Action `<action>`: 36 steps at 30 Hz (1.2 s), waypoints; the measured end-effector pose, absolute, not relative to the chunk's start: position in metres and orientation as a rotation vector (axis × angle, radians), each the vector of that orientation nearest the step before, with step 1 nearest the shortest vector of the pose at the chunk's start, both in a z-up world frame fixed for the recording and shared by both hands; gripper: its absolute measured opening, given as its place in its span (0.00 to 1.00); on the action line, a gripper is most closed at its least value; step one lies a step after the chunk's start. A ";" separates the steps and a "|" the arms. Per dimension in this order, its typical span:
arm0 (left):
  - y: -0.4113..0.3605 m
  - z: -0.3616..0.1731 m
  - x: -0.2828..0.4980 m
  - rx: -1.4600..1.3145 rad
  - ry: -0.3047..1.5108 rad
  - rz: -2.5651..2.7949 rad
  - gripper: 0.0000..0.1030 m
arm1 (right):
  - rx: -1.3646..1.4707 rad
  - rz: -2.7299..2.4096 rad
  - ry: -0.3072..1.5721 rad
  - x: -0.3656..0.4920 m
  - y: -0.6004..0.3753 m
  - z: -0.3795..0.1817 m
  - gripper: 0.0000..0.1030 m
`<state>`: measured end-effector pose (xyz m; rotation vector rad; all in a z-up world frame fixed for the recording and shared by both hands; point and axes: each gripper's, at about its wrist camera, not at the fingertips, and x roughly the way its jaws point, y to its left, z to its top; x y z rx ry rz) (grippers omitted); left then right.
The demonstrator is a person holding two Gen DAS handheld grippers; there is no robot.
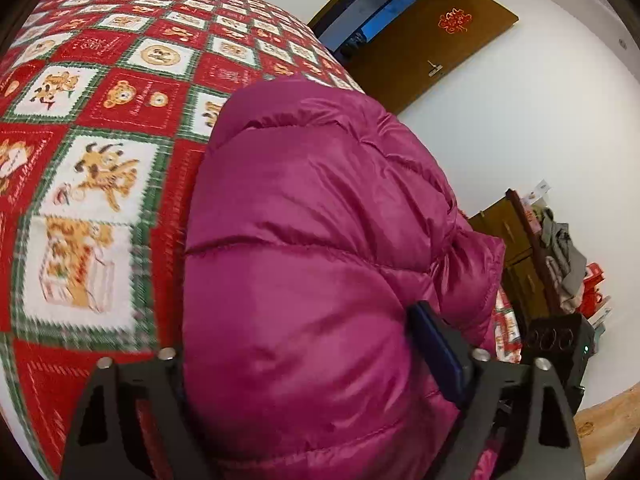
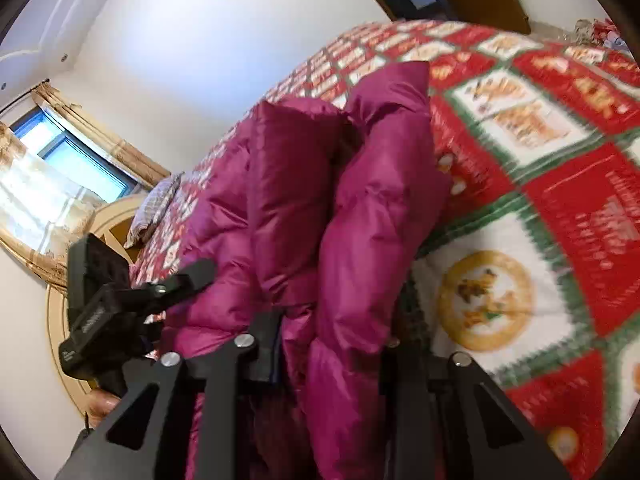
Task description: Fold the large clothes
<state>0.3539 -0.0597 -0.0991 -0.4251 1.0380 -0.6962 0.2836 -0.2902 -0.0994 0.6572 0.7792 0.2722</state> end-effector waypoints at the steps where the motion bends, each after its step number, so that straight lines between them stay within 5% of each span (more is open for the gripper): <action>1: -0.067 -0.092 0.347 -0.432 1.034 -0.705 0.83 | 0.662 0.270 0.763 0.279 -0.295 -0.094 0.26; 11: -0.180 -0.053 0.319 -0.408 1.018 -0.815 0.83 | 0.635 0.142 0.672 0.215 -0.395 -0.027 0.26; 25: -0.281 -0.095 0.308 -0.160 1.049 -0.615 0.89 | 0.681 0.015 0.786 0.218 -0.486 -0.094 0.27; 28: -0.280 -0.095 0.308 -0.119 1.039 -0.577 0.94 | 0.644 -0.013 0.791 0.218 -0.483 -0.098 0.43; 29: -0.279 -0.094 0.308 -0.101 1.030 -0.574 0.94 | 0.636 -0.038 0.789 0.215 -0.483 -0.098 0.55; 36: -0.273 -0.074 0.286 0.037 0.978 -0.568 0.94 | 0.595 -0.117 0.703 0.157 -0.472 -0.067 0.56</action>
